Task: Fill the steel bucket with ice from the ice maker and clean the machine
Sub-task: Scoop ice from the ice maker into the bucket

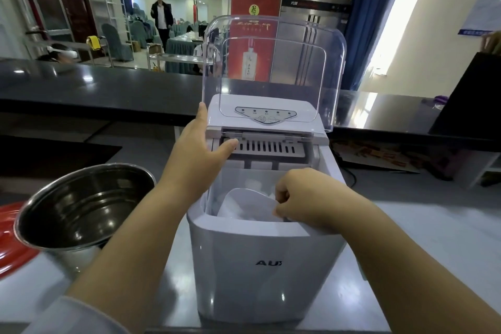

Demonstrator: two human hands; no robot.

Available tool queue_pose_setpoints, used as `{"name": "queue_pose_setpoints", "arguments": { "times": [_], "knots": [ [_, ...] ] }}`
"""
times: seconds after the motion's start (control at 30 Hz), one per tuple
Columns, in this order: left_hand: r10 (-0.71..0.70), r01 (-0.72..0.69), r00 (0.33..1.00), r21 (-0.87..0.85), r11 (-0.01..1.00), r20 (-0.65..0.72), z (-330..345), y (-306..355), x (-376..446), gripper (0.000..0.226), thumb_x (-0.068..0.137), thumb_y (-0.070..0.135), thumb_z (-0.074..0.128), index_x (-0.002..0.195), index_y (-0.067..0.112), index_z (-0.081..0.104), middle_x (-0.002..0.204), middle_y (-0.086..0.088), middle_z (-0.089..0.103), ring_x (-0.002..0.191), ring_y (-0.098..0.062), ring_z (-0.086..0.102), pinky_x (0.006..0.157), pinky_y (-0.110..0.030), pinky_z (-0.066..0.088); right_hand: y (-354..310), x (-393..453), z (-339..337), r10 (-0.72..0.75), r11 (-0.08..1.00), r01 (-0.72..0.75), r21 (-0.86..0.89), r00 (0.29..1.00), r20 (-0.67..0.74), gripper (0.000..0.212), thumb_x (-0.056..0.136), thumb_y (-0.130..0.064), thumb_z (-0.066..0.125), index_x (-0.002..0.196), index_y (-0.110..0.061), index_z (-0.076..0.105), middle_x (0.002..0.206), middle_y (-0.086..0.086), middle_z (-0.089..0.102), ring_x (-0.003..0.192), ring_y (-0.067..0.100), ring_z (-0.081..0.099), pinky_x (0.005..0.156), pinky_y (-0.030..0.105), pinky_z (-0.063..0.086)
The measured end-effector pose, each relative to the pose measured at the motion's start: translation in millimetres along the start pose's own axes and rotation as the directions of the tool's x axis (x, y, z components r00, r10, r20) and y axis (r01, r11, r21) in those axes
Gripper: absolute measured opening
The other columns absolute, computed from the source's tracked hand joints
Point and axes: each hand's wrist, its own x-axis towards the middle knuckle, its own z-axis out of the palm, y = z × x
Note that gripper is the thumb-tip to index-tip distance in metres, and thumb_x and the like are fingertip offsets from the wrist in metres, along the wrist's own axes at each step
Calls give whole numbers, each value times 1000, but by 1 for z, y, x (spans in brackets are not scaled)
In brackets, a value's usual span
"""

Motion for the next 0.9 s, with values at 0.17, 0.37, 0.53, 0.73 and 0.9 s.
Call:
{"name": "queue_pose_setpoints", "arguments": {
  "times": [0.17, 0.37, 0.53, 0.73, 0.9],
  "knots": [
    [1, -1, 1000, 7, 1000, 0, 0, 1, -2, 81, 90, 36, 59, 151, 26, 6, 154, 2, 28, 139, -16, 29, 111, -37, 31, 0, 0, 0, -18, 997, 24, 77, 996, -88, 15, 89, -32, 55, 79, -21, 60, 76, -6, 60, 72, 15, 56, 61, 29, 47],
    [-1, 1, 1000, 19, 1000, -6, -1, 1, -3, 80, 90, 35, 59, 151, 25, 8, 152, 1, 31, 137, -16, 32, 110, -36, 32, 2, 2, -7, -18, 991, 41, 130, 985, -174, 16, 97, -37, 44, 94, -23, 51, 79, -6, 62, 78, 16, 59, 73, 35, 51],
    [-19, 19, 1000, 17, 1000, 1, -1, 1, -4, 82, 89, 38, 59, 151, 29, 7, 152, 2, 31, 136, -18, 35, 110, -43, 35, 7, 5, -16, 24, 982, 47, 181, 927, -374, 18, 100, -36, 39, 105, -25, 53, 84, -5, 61, 73, 18, 55, 68, 35, 50],
    [-21, 21, 1000, 26, 999, 0, -2, 3, -4, 82, 89, 39, 59, 151, 30, 6, 153, 2, 31, 137, -19, 34, 110, -38, 33, 11, 4, -31, -33, 996, -20, -89, 829, -558, 23, 99, -34, 41, 107, -26, 61, 89, -1, 67, 81, 23, 59, 69, 33, 51],
    [-26, 25, 1000, 34, 999, 6, -2, 2, -4, 82, 89, 40, 59, 151, 31, 6, 151, 2, 34, 134, -20, 38, 108, -42, 37, 11, 3, -42, -76, 960, -84, -268, 840, -537, 23, 96, -25, 46, 101, -29, 68, 90, -2, 68, 80, 23, 62, 67, 30, 52]
  ]
}}
